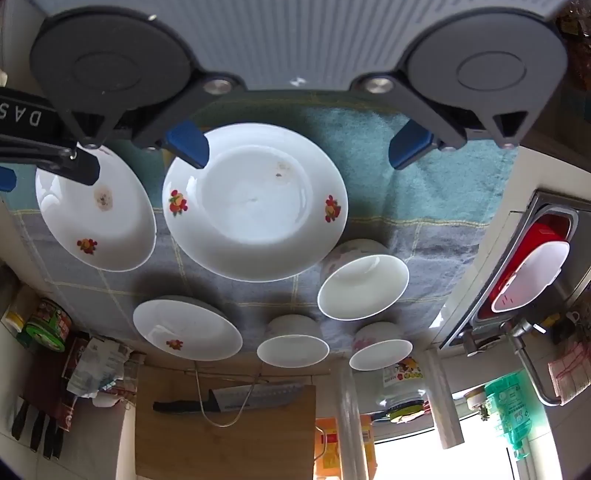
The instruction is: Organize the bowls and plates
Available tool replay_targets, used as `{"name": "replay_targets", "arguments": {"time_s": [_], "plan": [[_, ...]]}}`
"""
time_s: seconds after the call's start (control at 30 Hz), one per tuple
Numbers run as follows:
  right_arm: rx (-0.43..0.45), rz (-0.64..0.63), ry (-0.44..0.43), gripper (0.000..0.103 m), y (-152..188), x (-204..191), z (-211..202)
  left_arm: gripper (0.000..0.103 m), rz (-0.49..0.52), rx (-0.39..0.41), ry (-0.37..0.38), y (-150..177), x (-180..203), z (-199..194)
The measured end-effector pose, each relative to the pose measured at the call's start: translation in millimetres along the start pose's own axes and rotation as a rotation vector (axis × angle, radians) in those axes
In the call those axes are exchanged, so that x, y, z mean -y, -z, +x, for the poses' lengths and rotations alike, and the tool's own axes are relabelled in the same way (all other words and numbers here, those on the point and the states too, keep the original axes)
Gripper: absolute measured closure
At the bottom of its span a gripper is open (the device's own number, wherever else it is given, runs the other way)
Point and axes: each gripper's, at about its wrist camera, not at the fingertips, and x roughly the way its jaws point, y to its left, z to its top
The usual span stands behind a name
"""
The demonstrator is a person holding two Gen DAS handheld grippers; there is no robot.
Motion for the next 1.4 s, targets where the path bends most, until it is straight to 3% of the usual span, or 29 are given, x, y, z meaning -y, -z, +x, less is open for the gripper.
{"name": "replay_targets", "arguments": {"time_s": [1.4], "plan": [[0.026,-0.025,0.004,0.0,1,-8,-11,0.001,-0.027,-0.016,-0.004,2,-11,-6]]}}
